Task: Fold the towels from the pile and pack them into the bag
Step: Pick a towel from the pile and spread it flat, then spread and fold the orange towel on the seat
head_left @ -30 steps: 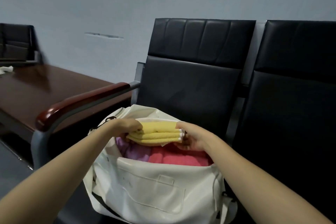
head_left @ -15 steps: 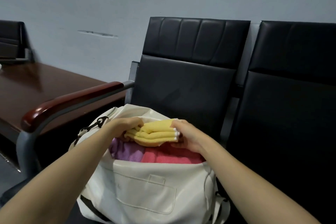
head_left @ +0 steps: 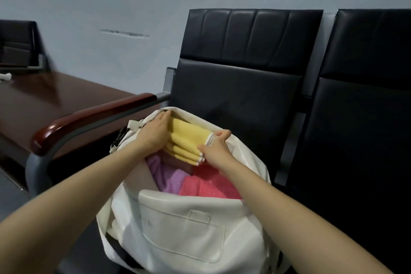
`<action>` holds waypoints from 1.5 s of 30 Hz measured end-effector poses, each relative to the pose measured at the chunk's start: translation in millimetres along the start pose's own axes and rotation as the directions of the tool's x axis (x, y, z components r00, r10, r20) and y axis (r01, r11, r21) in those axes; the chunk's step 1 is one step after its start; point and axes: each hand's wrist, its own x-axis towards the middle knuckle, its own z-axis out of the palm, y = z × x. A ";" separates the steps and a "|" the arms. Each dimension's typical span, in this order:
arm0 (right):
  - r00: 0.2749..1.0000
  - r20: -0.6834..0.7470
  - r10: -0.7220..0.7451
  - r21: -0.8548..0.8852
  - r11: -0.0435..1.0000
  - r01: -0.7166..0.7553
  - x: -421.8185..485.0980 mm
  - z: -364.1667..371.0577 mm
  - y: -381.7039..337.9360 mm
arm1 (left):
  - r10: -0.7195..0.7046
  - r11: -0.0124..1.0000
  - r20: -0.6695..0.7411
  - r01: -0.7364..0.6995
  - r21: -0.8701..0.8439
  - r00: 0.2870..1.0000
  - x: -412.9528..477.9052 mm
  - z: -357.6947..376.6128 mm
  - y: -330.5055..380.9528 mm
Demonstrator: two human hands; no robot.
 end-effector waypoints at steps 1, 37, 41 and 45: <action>1.000 -0.020 -0.024 -0.044 0.999 0.023 0.0 7.2 -1.2 | 0.027 0.995 -0.042 -0.023 0.092 0.999 -4.5 4.1 -5.0; 0.899 0.433 -0.066 -0.786 0.460 0.412 27.8 35.1 18.8 | -0.290 0.922 0.340 0.166 0.349 0.895 -29.8 46.2 2.3; 0.890 0.449 -0.074 -0.797 0.416 0.437 9.1 24.4 14.2 | -0.314 0.928 0.384 0.195 0.317 0.868 -33.8 39.9 8.1; 0.890 0.409 -0.199 -0.805 0.381 0.455 -28.3 -9.8 -1.7 | -0.266 0.959 0.447 0.186 0.215 0.854 -48.0 12.4 34.9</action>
